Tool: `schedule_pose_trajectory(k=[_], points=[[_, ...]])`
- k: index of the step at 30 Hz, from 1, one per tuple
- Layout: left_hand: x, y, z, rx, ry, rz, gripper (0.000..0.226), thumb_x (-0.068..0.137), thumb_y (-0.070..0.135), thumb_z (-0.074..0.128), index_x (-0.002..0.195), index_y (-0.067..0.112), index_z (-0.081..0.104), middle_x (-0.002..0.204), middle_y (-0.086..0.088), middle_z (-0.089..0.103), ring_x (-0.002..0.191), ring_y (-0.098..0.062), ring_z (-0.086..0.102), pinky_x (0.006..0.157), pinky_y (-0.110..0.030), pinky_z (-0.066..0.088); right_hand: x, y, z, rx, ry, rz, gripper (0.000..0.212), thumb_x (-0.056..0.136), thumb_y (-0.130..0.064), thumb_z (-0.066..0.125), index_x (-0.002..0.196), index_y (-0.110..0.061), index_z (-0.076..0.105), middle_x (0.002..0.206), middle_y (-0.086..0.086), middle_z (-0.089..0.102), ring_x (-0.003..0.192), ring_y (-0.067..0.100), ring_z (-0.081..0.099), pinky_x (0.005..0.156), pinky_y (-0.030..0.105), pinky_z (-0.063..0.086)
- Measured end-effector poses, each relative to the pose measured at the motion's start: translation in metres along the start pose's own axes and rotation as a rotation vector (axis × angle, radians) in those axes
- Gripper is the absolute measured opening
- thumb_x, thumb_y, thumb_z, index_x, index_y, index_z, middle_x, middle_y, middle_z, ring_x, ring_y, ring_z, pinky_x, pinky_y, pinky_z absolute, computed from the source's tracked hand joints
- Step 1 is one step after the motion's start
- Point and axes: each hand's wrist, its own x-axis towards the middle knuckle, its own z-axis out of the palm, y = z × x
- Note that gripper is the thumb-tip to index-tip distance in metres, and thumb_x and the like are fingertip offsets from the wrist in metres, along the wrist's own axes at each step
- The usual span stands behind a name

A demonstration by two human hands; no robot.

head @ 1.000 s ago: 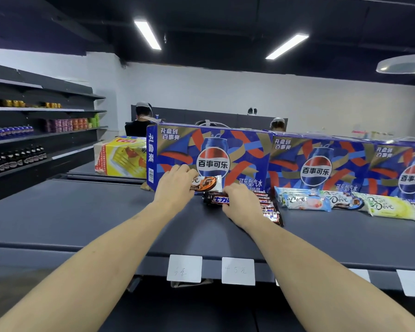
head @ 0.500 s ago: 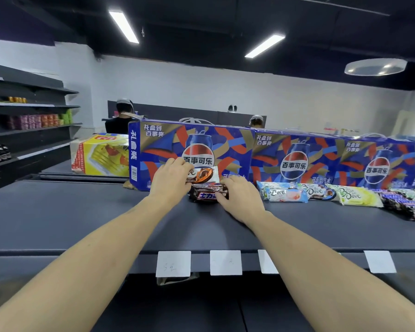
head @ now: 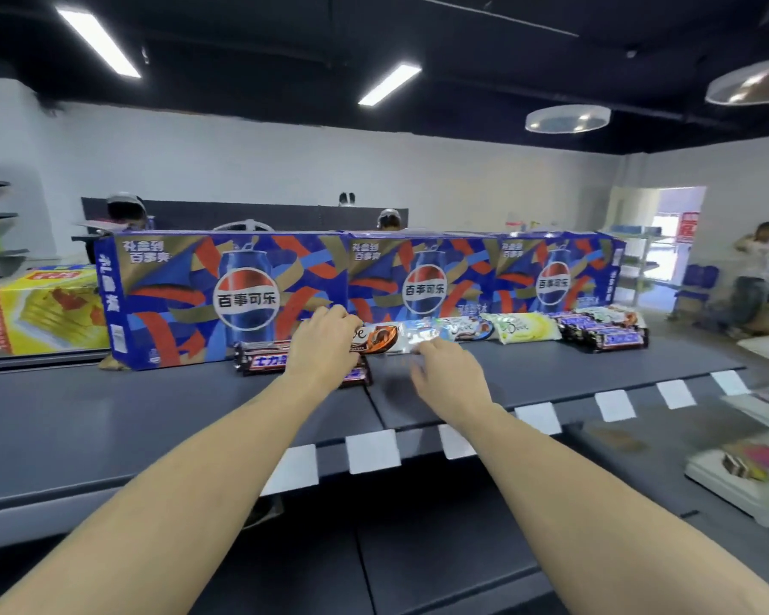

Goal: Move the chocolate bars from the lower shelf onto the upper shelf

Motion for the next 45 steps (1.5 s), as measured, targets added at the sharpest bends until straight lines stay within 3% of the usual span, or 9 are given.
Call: schedule_pose_trajectory(k=[9, 16, 24, 31, 39, 45], points=[[0.012, 0.151, 0.015, -0.050, 0.030, 0.054, 0.034, 0.085, 0.017, 0.065, 0.118, 0.019, 0.062, 0.112, -0.001, 0.057, 0.104, -0.022, 0.051, 0.081, -0.033, 0.043, -0.059, 0.149, -0.045, -0.031, 0.019, 0.146, 0.029, 0.101, -0.032, 0.043, 0.117, -0.015, 0.059, 0.115, 0.003, 0.060, 0.107, 0.025, 0.052, 0.082, 0.036, 0.045], [0.021, 0.269, 0.031, -0.131, 0.025, 0.119, 0.035, 0.086, 0.019, 0.064, 0.122, 0.019, 0.063, 0.113, 0.000, 0.058, 0.108, -0.020, 0.050, 0.082, -0.031, 0.044, -0.107, 0.259, -0.079, -0.014, 0.041, 0.289, 0.037, 0.100, -0.037, 0.045, 0.130, -0.017, 0.054, 0.126, 0.003, 0.057, 0.116, 0.024, 0.052, 0.090, 0.037, 0.046], [0.053, 0.365, 0.052, -0.152, 0.027, 0.204, 0.032, 0.087, 0.022, 0.063, 0.119, 0.019, 0.064, 0.110, 0.000, 0.058, 0.105, -0.021, 0.050, 0.079, -0.032, 0.046, -0.129, 0.353, -0.093, -0.051, 0.019, 0.354, 0.039, 0.099, -0.039, 0.044, 0.131, -0.017, 0.051, 0.129, 0.005, 0.055, 0.117, 0.025, 0.050, 0.091, 0.037, 0.044], [0.105, 0.434, 0.089, -0.178, 0.046, 0.234, 0.028, 0.085, 0.023, 0.065, 0.112, 0.018, 0.065, 0.104, 0.000, 0.058, 0.100, -0.020, 0.052, 0.077, -0.031, 0.047, -0.105, 0.440, -0.095, -0.099, 0.036, 0.362, 0.039, 0.100, -0.037, 0.042, 0.133, -0.017, 0.051, 0.129, 0.006, 0.055, 0.115, 0.026, 0.051, 0.090, 0.038, 0.045], [0.185, 0.507, 0.133, -0.304, 0.071, 0.223, 0.037, 0.087, 0.029, 0.066, 0.121, 0.017, 0.061, 0.113, -0.002, 0.057, 0.107, -0.022, 0.052, 0.080, -0.037, 0.051, -0.046, 0.530, -0.084, -0.142, 0.012, 0.343, 0.041, 0.100, -0.039, 0.042, 0.133, -0.017, 0.049, 0.128, 0.006, 0.056, 0.115, 0.028, 0.052, 0.088, 0.038, 0.044], [0.226, 0.551, 0.165, -0.373, 0.057, 0.224, 0.039, 0.087, 0.025, 0.066, 0.125, 0.018, 0.057, 0.114, -0.002, 0.055, 0.107, -0.022, 0.052, 0.084, -0.036, 0.049, -0.012, 0.581, -0.066, -0.041, 0.012, 0.363, 0.038, 0.098, -0.038, 0.043, 0.129, -0.019, 0.052, 0.123, 0.006, 0.058, 0.111, 0.027, 0.055, 0.085, 0.037, 0.044]])
